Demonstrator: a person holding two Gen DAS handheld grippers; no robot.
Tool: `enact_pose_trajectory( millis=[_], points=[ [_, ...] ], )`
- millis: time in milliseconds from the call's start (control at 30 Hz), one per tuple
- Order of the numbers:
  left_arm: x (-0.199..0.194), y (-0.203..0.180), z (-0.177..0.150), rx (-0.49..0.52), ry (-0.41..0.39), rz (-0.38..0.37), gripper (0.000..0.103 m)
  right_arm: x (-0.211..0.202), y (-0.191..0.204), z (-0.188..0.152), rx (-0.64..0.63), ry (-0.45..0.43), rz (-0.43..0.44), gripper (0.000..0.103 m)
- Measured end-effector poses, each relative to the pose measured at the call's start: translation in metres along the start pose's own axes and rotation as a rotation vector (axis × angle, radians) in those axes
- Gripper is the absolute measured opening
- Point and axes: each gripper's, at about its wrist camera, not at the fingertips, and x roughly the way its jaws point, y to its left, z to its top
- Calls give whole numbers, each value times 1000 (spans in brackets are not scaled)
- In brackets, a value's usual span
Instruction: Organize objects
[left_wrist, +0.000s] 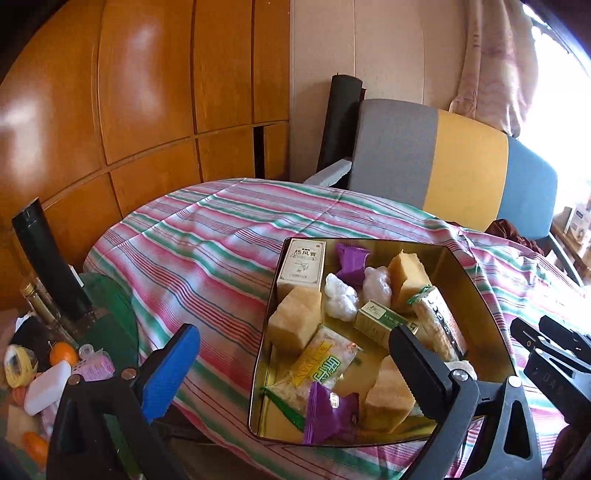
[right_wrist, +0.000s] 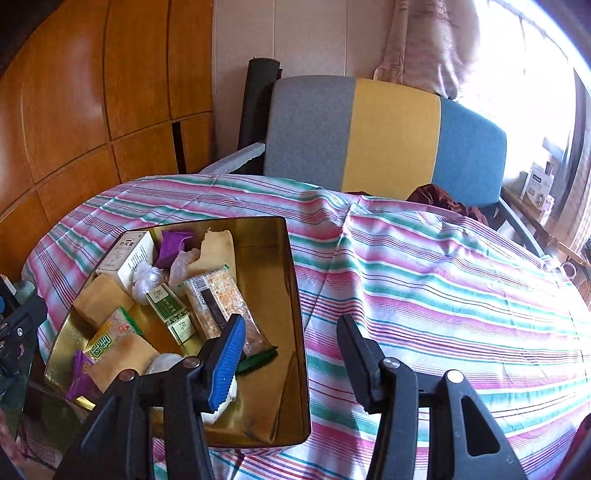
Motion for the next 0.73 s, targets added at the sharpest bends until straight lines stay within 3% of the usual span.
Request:
enact_pose_trajectory(
  millis=[733],
  points=[
    [4,0,-6,5,8,-3,103,-1,9,-1,-22,3,20,52]
  ],
)
